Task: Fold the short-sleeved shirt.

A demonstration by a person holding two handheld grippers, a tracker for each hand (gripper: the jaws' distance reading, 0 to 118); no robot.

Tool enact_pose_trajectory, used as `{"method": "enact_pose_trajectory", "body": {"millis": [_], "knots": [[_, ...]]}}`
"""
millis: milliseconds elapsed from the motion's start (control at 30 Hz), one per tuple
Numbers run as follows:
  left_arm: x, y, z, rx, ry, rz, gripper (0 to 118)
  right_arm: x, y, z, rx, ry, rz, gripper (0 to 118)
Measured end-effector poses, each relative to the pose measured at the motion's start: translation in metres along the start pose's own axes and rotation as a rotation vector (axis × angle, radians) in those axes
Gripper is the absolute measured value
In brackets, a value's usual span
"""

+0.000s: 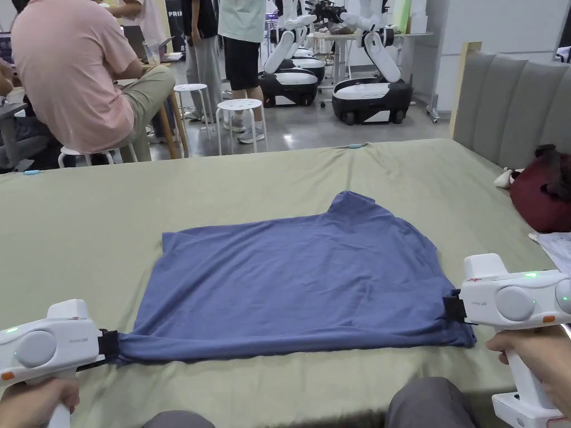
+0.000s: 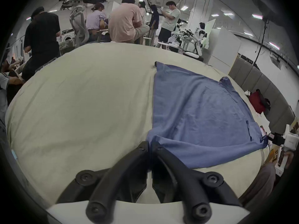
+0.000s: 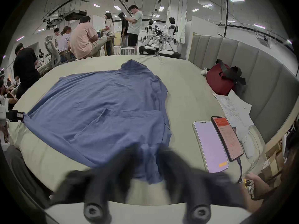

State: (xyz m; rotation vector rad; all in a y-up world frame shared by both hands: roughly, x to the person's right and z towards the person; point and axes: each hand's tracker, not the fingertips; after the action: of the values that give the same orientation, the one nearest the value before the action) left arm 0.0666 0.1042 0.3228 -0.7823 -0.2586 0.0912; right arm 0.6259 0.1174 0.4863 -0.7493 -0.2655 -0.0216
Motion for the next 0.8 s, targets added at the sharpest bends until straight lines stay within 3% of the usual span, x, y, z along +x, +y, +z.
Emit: {"method": "enact_pose_trajectory", "body": {"millis": [67, 100, 133, 267, 333, 400, 533, 567, 600, 800], "knots": [[0.002, 0.003, 0.002, 0.01, -0.005, -0.005, 3, 0.001, 0.001, -0.006, -0.019, -0.055, -0.016, 78], [0.003, 0.004, 0.001, 0.013, -0.004, -0.008, 3, 0.001, 0.001, -0.007, -0.021, -0.058, -0.009, 101], [0.003, 0.005, 0.001, 0.017, -0.005, -0.012, 3, 0.001, 0.0, -0.008, -0.021, -0.049, 0.002, 102], [0.004, 0.006, -0.002, 0.042, -0.007, 0.003, 3, 0.005, -0.005, -0.023, -0.097, -0.022, 0.009, 92], [0.003, 0.005, -0.004, 0.036, -0.009, 0.007, 3, 0.006, -0.009, -0.03, -0.123, -0.021, 0.023, 66], [0.004, 0.003, -0.007, 0.024, -0.008, 0.005, 3, 0.007, -0.013, -0.039, -0.165, -0.034, 0.029, 30], [0.003, -0.001, -0.01, 0.021, -0.001, -0.006, 3, 0.007, -0.018, -0.048, -0.185, -0.013, 0.062, 27], [0.002, -0.002, -0.01, 0.021, -0.004, 0.0, 3, 0.008, -0.015, -0.048, -0.19, -0.005, 0.067, 19], [0.001, -0.002, -0.01, 0.019, -0.005, 0.005, 3, 0.009, -0.013, -0.047, -0.192, 0.026, 0.063, 5], [0.001, 0.004, -0.005, 0.041, -0.014, 0.013, 3, 0.012, 0.0, -0.036, -0.139, 0.035, 0.038, 4]]}}
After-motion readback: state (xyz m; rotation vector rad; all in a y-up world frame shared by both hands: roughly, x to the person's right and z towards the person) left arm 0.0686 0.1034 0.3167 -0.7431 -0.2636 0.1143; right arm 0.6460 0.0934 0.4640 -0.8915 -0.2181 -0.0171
